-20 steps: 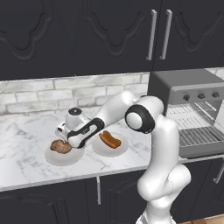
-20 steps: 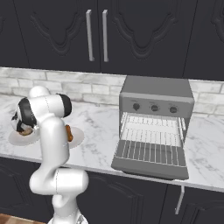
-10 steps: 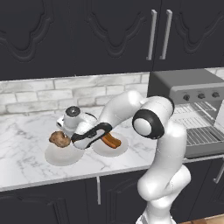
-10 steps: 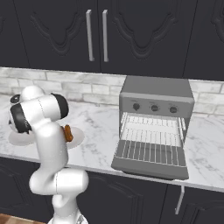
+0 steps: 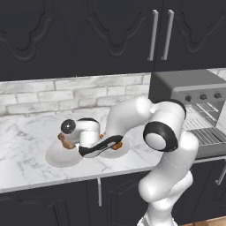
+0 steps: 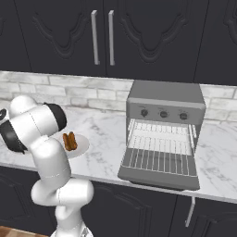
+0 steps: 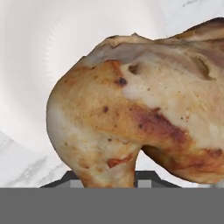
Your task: Open the toaster oven door. Place the hotdog bun on the top rack in the toaster oven and place the chicken drumstick on the bottom rack.
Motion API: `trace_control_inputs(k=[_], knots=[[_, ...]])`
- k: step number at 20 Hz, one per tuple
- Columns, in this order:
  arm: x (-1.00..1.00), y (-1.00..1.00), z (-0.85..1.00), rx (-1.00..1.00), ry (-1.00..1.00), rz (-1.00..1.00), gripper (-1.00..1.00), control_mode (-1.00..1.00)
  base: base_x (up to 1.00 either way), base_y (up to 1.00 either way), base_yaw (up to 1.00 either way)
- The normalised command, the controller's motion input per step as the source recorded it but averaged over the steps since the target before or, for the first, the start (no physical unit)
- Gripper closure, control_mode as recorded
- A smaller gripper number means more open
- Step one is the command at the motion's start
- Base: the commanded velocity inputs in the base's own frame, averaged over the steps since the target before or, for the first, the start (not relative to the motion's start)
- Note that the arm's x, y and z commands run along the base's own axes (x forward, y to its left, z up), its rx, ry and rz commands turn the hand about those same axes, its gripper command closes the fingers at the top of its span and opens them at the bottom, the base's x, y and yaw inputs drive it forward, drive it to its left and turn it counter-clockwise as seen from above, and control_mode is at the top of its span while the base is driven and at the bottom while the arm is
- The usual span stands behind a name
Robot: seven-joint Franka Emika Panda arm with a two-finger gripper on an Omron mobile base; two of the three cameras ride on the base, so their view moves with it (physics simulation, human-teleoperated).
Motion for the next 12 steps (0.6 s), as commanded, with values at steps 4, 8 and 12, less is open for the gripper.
trace_control_inputs(k=[4,8,12], knots=[[-0.49,-0.63,0.24,0.11,0.0,-0.54,1.0,-1.0,0.0,0.0,0.0],[-0.46,-0.69,0.63,0.14,0.0,-0.53,1.0,-1.0,0.0,0.0,0.0],[-0.4,-0.73,0.73,0.14,-0.02,-0.49,1.0,-1.0,0.0,0.0,0.0]])
